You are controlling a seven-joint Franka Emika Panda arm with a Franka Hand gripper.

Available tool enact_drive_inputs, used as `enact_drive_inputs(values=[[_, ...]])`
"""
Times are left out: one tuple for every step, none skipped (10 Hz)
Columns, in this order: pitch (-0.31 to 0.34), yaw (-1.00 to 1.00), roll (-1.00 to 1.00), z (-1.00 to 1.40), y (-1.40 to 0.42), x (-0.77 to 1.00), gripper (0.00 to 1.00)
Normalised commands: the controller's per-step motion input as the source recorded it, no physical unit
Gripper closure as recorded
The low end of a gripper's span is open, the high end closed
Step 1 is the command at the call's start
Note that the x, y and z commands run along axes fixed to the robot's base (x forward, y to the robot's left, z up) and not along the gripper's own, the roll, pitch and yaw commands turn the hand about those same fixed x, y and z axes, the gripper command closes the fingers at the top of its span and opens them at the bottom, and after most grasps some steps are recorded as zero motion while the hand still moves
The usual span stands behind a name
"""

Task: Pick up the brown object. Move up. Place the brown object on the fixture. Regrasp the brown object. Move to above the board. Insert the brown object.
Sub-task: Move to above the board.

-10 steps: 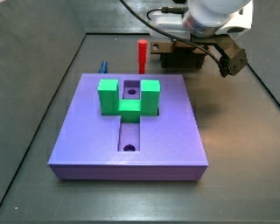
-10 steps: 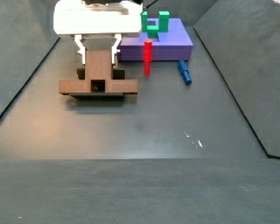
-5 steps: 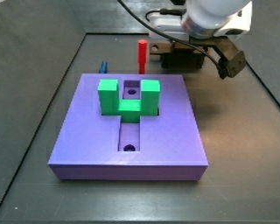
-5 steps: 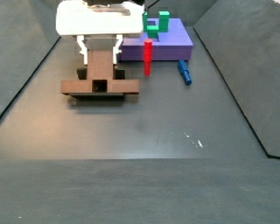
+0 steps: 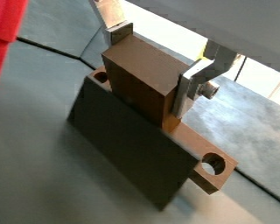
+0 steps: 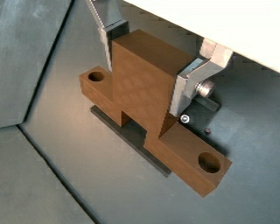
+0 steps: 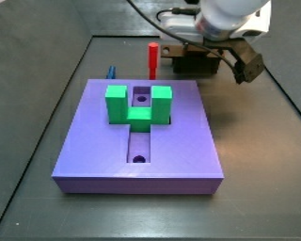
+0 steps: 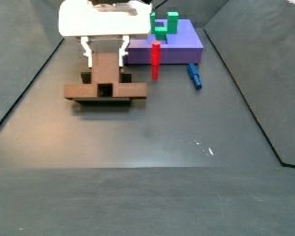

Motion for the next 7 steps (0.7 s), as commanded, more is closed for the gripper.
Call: enact_drive_inputs(values=[[0.0,0.0,0.0,1.4,0.0,0.0,1.0],[0.035,0.09,0.03,1.4,0.02,-0.01,1.0],[0.024,0.08,-0.01,1.4,0.02,-0.03,1.0],[-0.011,0.06,0.01,1.4,0.03,-0.02,1.0],[0.009,0.05,0.02,1.4,0.01,-0.01,1.0],[0.01,0.02,-0.01,1.4,0.02,-0.01,1.0],[0.009,0.01,-0.01,1.4,0.01,0.01,1.0]])
